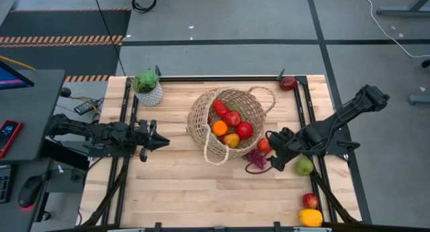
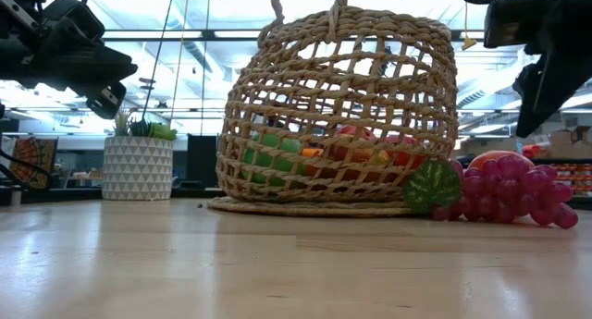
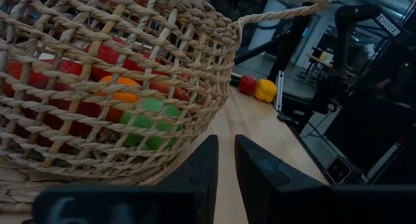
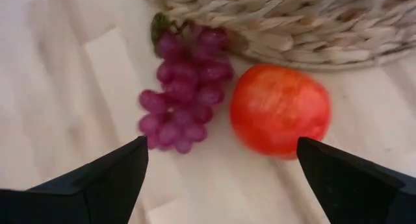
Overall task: Build produce basket
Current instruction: Put the red apple into the woven basket
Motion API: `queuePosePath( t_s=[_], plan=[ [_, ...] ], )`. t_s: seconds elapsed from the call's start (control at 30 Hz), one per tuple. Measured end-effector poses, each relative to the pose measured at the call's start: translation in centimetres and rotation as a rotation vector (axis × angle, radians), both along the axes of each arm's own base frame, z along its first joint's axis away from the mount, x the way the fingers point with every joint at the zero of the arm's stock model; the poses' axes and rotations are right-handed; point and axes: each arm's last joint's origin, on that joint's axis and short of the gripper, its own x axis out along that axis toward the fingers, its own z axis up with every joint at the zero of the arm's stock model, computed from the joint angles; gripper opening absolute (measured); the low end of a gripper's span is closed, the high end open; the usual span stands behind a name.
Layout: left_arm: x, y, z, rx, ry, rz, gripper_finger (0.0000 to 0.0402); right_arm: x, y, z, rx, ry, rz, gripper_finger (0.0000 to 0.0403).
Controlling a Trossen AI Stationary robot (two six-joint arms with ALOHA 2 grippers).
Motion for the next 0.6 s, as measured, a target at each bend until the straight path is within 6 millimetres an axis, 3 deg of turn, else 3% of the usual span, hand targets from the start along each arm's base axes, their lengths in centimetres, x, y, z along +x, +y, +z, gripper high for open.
queuePosePath(
  t_s=[0.17,0.33,0.6],
  plan=[
    [0.0,0.0,0.0,0.0,0.0,0.0,0.0058,0.8,-1.1,-0.4,-0.047,-0.006,-0.129,0.0399],
    [0.0,0.0,0.0,0.0,0.0,0.0,0.0063,1.3,-1.5,-0.5,-0.06,-0.037,-0.108,0.04],
    [0.0,0.0,0.0,0.0,0.0,0.0,0.0063,0.5,-1.7,-3.6,-0.11,-0.1,-0.149,0.04]
  ],
)
